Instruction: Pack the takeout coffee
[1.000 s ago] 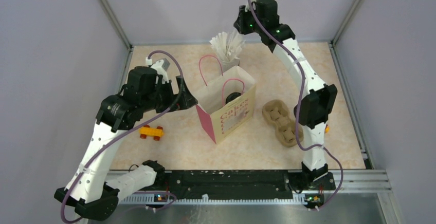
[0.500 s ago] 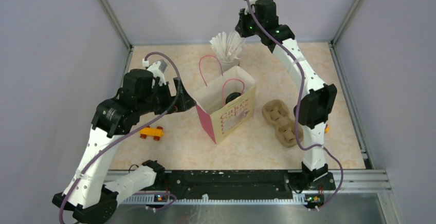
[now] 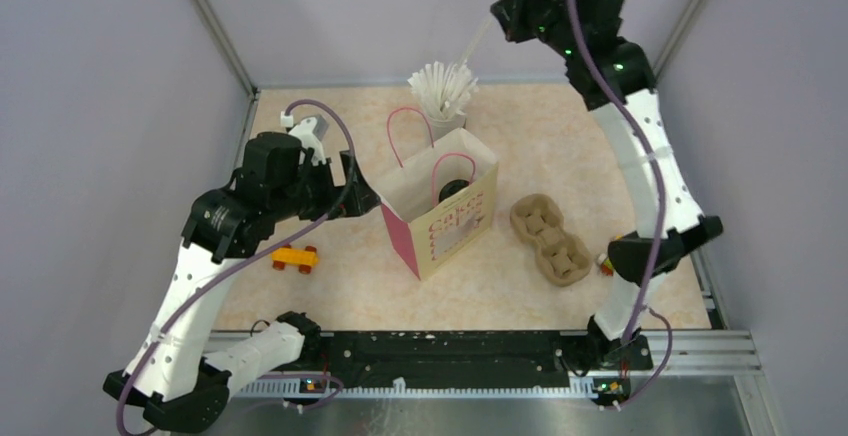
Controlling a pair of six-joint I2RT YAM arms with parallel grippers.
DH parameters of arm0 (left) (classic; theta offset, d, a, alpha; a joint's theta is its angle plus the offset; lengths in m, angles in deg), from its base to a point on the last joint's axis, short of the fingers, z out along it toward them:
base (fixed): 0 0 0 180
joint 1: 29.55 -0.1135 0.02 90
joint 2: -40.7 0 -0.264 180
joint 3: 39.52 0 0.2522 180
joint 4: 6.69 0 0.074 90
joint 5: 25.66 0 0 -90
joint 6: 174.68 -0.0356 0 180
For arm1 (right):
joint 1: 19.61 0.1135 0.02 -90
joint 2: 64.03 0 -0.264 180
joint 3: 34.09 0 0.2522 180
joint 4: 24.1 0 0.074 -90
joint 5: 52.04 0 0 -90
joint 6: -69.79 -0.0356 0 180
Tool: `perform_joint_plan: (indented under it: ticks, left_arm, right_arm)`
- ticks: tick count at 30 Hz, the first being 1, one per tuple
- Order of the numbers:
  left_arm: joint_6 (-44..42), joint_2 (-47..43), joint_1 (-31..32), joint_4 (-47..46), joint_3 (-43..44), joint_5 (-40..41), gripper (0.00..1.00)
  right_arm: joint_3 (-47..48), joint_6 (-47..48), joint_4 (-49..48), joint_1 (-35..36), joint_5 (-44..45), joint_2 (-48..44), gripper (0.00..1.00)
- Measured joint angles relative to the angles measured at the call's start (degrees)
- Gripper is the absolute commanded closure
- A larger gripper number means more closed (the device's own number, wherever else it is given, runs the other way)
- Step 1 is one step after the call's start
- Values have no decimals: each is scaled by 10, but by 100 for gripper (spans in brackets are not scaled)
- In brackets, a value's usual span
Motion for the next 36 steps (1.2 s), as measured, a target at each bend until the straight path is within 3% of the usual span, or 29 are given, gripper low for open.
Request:
perform_joint_plan:
  ticks: [10, 17, 21, 36]
  left_arm:
    - [-27, 4, 0, 2, 17, 15, 1]
    - [-53, 2, 0, 6, 44, 13, 1]
    - [-62, -5, 0, 7, 44, 9, 1]
    - [-75, -17, 0, 14, 51, 7, 1]
  right_arm:
    - [-9, -39, 27, 0, 22, -221, 100]
    - [-140, -105, 50, 0, 25, -341, 100]
    - [-199, -146, 54, 0, 19, -371, 100]
    - [-275, -232, 35, 0, -62, -361, 100]
